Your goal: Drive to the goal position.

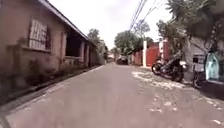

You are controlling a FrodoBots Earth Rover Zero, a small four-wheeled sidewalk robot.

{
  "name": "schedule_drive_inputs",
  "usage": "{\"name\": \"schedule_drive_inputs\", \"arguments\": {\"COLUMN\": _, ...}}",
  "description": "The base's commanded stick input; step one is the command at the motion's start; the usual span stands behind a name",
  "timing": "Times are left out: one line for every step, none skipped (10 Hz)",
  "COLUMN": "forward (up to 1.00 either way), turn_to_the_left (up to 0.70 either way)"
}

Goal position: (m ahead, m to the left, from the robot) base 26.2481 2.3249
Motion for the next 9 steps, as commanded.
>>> {"name": "schedule_drive_inputs", "arguments": {"forward": 0.70, "turn_to_the_left": 0.00}}
{"name": "schedule_drive_inputs", "arguments": {"forward": 0.70, "turn_to_the_left": 0.00}}
{"name": "schedule_drive_inputs", "arguments": {"forward": 0.70, "turn_to_the_left": 0.00}}
{"name": "schedule_drive_inputs", "arguments": {"forward": 0.70, "turn_to_the_left": 0.00}}
{"name": "schedule_drive_inputs", "arguments": {"forward": 0.70, "turn_to_the_left": 0.00}}
{"name": "schedule_drive_inputs", "arguments": {"forward": 0.70, "turn_to_the_left": 0.00}}
{"name": "schedule_drive_inputs", "arguments": {"forward": 0.70, "turn_to_the_left": 0.00}}
{"name": "schedule_drive_inputs", "arguments": {"forward": 0.70, "turn_to_the_left": 0.00}}
{"name": "schedule_drive_inputs", "arguments": {"forward": 0.70, "turn_to_the_left": 0.00}}
